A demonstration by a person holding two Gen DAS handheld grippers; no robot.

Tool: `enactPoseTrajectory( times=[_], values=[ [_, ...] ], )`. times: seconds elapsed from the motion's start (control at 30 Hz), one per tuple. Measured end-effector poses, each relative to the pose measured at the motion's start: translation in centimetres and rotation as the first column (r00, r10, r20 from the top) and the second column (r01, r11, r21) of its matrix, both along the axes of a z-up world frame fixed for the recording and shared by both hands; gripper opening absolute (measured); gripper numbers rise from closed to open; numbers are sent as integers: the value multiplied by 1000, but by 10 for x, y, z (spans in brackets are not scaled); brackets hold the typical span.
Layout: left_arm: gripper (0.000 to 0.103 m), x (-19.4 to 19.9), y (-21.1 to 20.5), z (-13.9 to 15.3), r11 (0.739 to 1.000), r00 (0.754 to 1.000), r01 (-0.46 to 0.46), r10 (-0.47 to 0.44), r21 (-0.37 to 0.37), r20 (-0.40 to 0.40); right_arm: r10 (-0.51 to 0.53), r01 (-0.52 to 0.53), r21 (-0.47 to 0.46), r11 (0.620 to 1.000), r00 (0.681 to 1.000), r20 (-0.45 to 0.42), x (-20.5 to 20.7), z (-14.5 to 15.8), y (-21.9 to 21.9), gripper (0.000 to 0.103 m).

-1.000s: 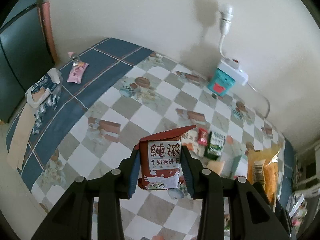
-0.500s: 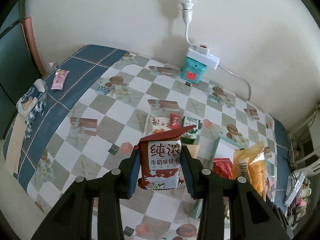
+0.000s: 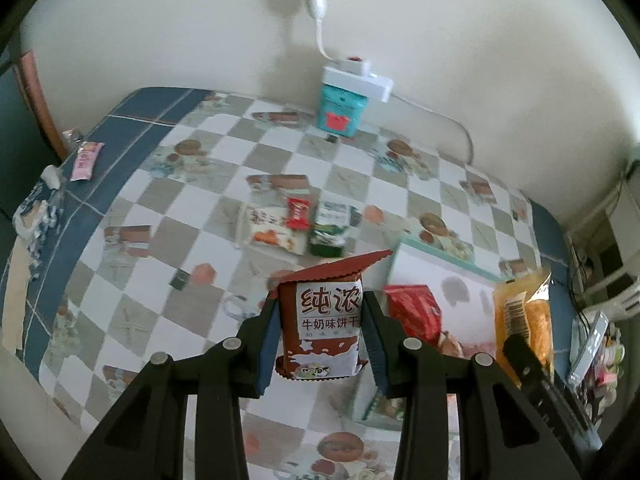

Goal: Organize snacks
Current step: 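Carry the biscuit box and yellow cake over the white tray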

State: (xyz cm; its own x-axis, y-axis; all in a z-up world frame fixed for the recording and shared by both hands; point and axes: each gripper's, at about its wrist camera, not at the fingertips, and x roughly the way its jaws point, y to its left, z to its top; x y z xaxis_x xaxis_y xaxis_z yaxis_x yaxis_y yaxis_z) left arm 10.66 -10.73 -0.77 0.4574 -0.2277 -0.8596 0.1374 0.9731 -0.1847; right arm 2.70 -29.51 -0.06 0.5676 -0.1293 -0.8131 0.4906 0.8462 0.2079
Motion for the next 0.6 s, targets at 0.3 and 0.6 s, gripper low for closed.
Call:
enactPoseTrajectory(
  times=[0.3, 0.6],
  values=[
    [41, -15, -46, -11, 995, 995, 96, -95, 38, -22, -80, 81, 28, 996, 997, -17, -15, -7, -37, 46],
    [41, -27, -80, -28, 979, 984, 175, -171, 102, -42, -103, 110, 78, 991, 991, -84, -15, -27, -49, 46]
  ],
)
